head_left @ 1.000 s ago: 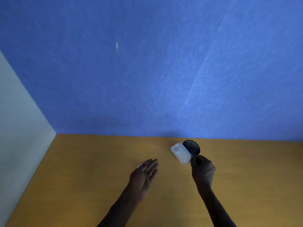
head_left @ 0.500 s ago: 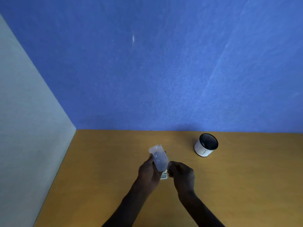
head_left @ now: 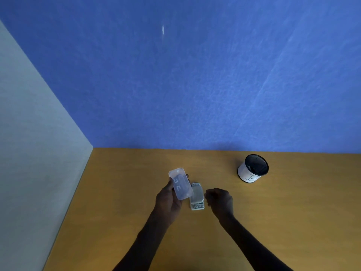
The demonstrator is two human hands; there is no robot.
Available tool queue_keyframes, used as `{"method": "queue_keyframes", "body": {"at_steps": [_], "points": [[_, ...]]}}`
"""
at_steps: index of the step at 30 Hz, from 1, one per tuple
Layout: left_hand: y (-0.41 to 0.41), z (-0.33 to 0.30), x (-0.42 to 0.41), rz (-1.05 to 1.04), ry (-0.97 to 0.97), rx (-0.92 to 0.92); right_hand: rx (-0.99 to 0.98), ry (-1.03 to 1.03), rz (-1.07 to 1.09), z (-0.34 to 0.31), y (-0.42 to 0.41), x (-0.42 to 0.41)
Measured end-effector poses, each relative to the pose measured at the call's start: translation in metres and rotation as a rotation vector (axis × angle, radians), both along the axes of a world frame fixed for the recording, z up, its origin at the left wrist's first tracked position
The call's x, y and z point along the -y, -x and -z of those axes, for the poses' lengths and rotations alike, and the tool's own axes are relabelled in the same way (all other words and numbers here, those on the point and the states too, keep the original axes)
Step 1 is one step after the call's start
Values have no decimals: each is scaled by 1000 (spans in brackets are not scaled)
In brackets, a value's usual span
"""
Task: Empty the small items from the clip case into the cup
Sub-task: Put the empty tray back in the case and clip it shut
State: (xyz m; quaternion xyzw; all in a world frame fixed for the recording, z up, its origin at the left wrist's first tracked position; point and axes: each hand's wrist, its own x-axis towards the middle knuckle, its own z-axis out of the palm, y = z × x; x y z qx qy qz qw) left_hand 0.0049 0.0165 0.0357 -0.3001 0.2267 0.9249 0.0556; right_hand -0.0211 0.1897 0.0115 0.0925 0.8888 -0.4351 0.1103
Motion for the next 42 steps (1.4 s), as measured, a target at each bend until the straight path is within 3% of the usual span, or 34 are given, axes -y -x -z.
{"method": "queue_keyframes", "body": {"at_steps": [7,14,21,33,36,42], "points": [[0,11,4,31,-5,13,-37,33,-24,6,10,12],[5,14,-3,124,-40,11,131,415,-35,-23,30,15],[12,11,-17,264,7,12,161,435,-105,-37,47,-3],[14,21,-24,352,33,43,131,692,355,-44,71,-73],[15,20,-27,357,26,33,-34,584,525,-56,84,-102],[14,18,-28,356,23,28,-367,30,650,-70,98,-138]]}}
